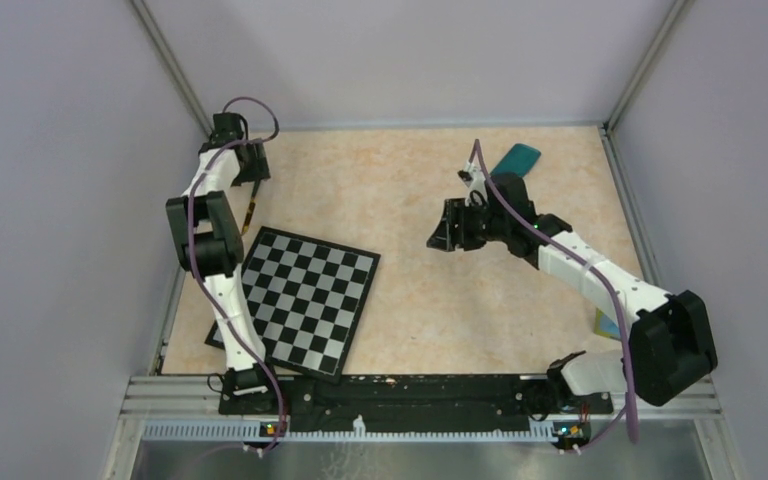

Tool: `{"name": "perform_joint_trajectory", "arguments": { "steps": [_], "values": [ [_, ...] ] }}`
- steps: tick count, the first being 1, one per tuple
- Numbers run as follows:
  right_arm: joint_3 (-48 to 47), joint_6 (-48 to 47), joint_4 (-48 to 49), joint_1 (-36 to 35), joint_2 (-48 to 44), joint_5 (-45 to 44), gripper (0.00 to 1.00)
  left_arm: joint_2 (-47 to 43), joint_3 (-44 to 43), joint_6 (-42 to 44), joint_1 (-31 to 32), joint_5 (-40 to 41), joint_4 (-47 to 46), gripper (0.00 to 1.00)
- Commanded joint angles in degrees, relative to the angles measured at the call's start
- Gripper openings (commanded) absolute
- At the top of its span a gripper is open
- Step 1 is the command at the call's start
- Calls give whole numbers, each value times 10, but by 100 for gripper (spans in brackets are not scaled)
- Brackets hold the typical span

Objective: Fold the napkin into a case and place the utensils inside
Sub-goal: Pick up the knife from the corner of the board.

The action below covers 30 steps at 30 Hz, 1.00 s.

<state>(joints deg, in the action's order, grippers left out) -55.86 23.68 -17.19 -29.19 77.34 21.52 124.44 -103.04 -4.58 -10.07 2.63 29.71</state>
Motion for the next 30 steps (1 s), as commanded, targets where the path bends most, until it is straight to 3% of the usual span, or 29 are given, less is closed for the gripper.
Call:
{"name": "perform_joint_trajectory", "arguments": {
  "steps": [1,8,17,22,30],
  "values": [
    [19,-5,14,0,-40,2,55,64,-101,39,1,24,62,71],
    [26,-5,7,1,-42,-13,55,123,-132,59,0,13,67,60],
    [28,-1,-5,1,-59,-24,54,121,-144,74,-2,52,78,0],
    [37,-5,-12,1,-68,-38,54,-15,-104,53,-2,104,8,0],
    [31,-2,24,1,-37,-32,54,-349,99,-16,25,46,-181,0]
  ]
}}
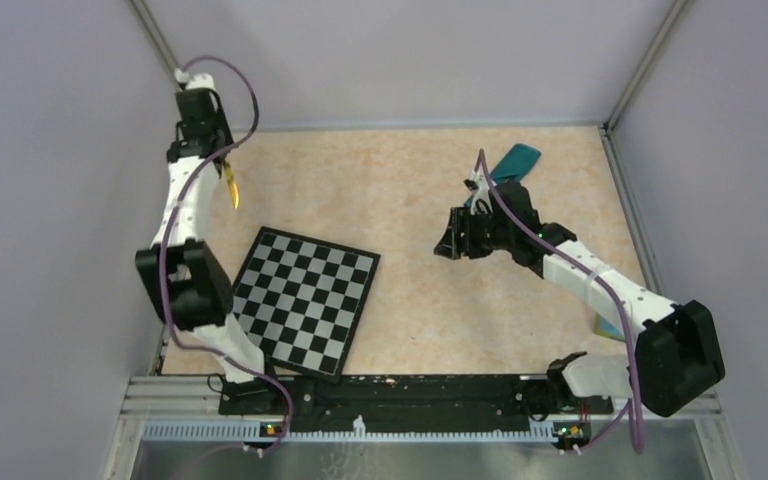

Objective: Fold the napkin into a case and place the utensils inside
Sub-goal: Pick up the knife from the corner of the board, then pass from the left arm to the right

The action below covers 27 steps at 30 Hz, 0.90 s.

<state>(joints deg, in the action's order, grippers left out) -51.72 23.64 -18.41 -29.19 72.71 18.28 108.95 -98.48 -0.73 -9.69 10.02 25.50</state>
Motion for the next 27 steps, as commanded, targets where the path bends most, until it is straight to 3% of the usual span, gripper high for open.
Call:
{"name": "perform_joint_trajectory", "arguments": {
  "steps": [1,7,12,19,27],
  "values": [
    [-16,-2,42,0,13,11,54,-226,73,-69,33,-46,-147,0],
    [-89,-11,88,-30,38,51,56,-362,196,-205,142,-137,-167,0],
    [-142,36,143,-48,63,91,52,-419,290,-315,241,-126,-225,0],
    [-166,81,180,-93,84,54,43,-395,304,-336,397,-17,-247,0],
    [-137,88,172,-109,76,17,31,-345,284,-327,454,-3,-276,0]
  ]
}}
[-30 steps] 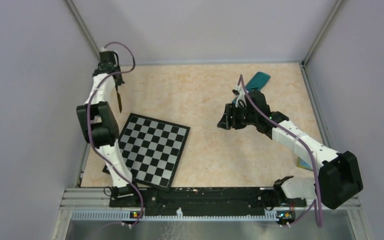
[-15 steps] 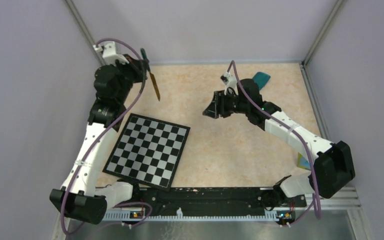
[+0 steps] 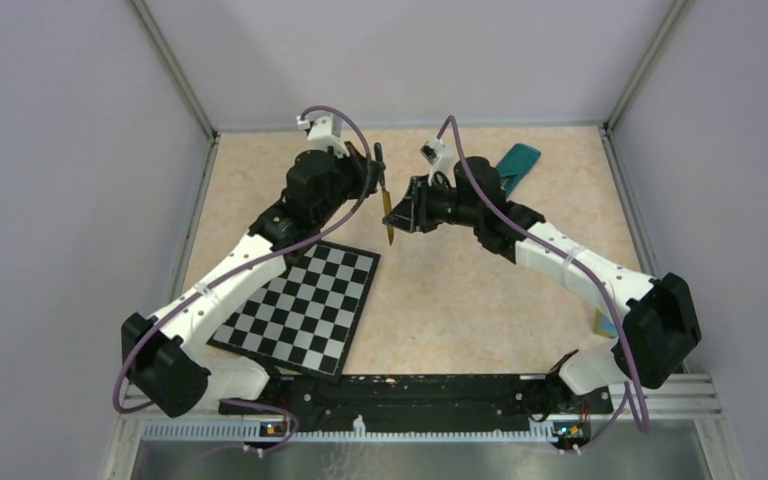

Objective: Fold the napkin into a case and place the utensils inside
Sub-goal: Pass from the left arm to the right, then insert the knife into the folded napkin.

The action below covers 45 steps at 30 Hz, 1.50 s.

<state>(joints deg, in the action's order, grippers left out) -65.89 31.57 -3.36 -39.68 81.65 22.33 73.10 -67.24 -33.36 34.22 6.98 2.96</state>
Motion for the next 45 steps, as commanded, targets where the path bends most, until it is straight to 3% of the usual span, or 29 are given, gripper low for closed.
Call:
{"name": "perform_joint_trajectory", "arguments": {
  "steps": [1,13,16,19,20,22,23,27,30,34,38,41,45],
  "values": [
    [15,11,27,-4,-21,-24,29,16,-31,2,17,31,-51,0],
    [73,31,69,-4,-55,-12,18,27,-44,13,20,37,-56,0],
    [79,36,87,-3,-54,-6,0,28,-45,11,21,32,-58,0],
    [93,54,114,5,-57,3,0,32,-48,17,22,21,-59,0],
    [102,73,130,17,-60,12,0,38,-53,26,22,15,-58,2],
    [139,129,183,63,-70,54,0,57,-67,42,21,0,-43,40],
    [157,159,211,89,-72,89,0,66,-70,51,21,-14,-42,49],
    [221,264,286,212,-68,221,0,107,-57,39,3,-119,-51,57],
    [263,297,310,296,-63,273,0,147,-27,8,-14,-218,-124,59],
    [284,280,284,379,-42,302,0,274,-68,-29,-14,-350,-200,56],
    [289,272,276,431,-4,312,0,438,-142,-105,-12,-456,-325,29],
    [274,242,237,447,26,304,0,561,-246,-120,-8,-479,-311,15],
    [269,230,211,462,49,291,0,640,-323,-125,2,-464,-315,10]
  ]
}}
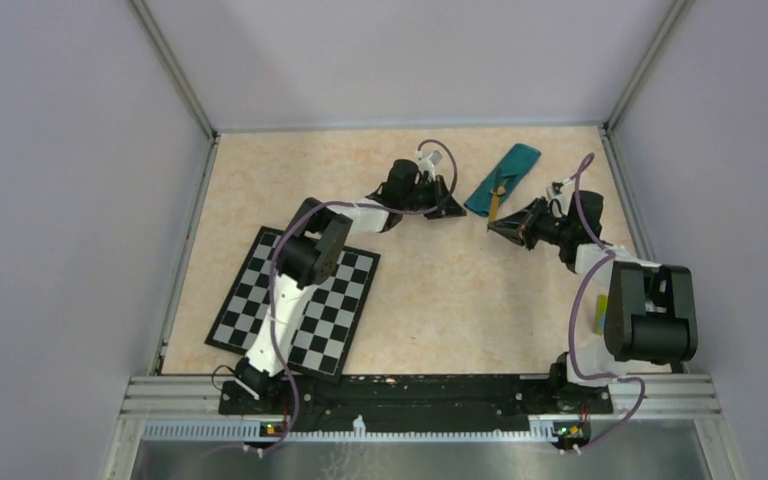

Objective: Fold the napkin into a case and place the utensils inside
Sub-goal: Insert the knife into the folded napkin.

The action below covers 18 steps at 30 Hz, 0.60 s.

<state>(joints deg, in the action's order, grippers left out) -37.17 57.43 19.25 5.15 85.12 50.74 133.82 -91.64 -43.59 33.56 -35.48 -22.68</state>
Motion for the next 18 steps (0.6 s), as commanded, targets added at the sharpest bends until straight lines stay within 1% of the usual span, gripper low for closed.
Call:
{"name": "perform_joint_trajectory", "arguments": {
  "steps": [1,4,8,13,18],
  "values": [
    [-21,-35,-26,18,18,4,0,46,-92,-19,10,-34,-51,9],
    [-28,-50,-54,29,28,-1,0,70,-113,-6,16,-18,-36,6],
    [-36,-74,-82,31,32,-15,0,73,-112,5,21,6,-32,3],
    [-37,-76,-72,31,54,-13,0,67,-114,26,33,75,-22,0],
    [-47,-80,-72,33,67,-19,0,96,-155,17,44,133,13,0]
  ]
}}
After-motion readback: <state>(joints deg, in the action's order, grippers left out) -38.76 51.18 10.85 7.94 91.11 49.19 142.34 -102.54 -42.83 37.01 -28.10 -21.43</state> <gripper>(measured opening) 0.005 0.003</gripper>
